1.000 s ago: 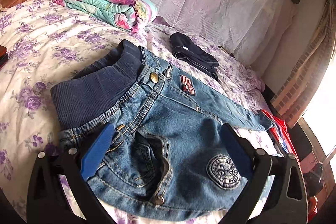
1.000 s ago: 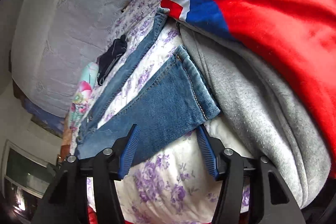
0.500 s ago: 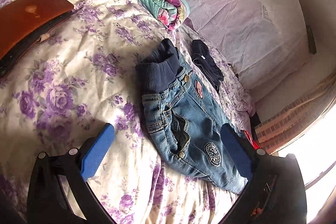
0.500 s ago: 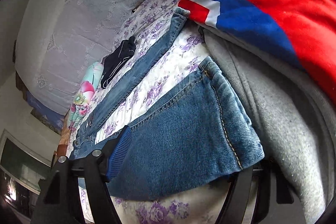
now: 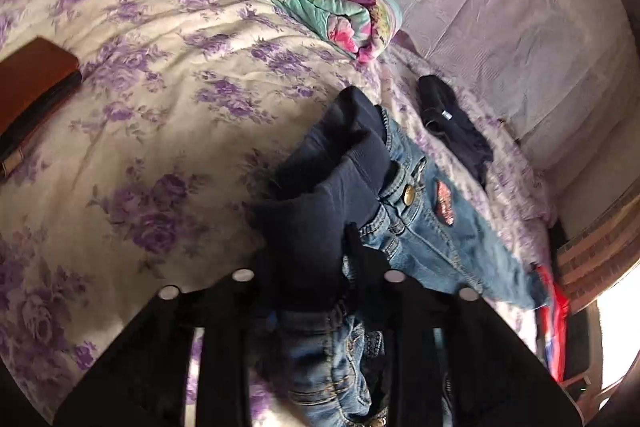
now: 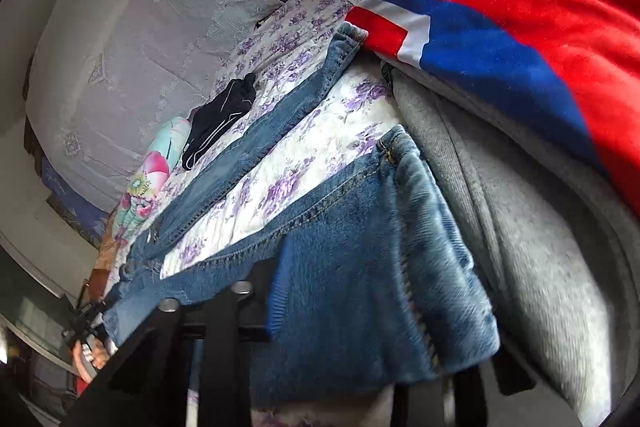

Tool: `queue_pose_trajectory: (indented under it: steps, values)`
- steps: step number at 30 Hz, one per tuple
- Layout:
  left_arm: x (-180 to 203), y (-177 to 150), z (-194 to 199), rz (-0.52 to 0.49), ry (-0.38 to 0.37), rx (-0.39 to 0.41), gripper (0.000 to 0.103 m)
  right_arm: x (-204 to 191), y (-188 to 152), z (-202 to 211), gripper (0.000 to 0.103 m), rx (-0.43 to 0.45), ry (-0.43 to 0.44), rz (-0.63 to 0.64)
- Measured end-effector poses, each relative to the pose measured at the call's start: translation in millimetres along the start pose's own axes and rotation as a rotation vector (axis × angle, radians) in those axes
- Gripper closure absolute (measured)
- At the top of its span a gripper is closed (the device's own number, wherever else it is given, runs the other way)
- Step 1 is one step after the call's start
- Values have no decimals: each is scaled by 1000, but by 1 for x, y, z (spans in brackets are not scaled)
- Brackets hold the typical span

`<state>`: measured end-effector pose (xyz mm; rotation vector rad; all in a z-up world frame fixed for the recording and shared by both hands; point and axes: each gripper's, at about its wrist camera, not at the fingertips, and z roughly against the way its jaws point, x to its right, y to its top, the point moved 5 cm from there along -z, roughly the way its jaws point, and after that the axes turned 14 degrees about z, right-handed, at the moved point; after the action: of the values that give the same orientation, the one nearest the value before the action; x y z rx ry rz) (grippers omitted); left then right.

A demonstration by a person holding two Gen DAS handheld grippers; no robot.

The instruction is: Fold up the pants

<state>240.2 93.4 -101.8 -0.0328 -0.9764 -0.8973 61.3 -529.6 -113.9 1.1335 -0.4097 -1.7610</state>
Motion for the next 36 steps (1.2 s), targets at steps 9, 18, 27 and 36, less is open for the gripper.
queue_pose_trajectory:
  steps: [9, 18, 27, 36]
  values:
    - [-18, 17, 89, -15, 11, 317, 86, -62, 58, -40, 97, -7, 196, 64]
    - [-72, -1, 76, 102, 23, 154, 74, -2, 14, 3, 98, -37, 226, -106]
    - [-56, -26, 74, -7, 30, 102, 49, -2, -9, 10, 98, -90, 100, -11]
    - [-30, -37, 61, 12, -25, 78, 79, -46, 77, 48, 99, 104, 109, 145]
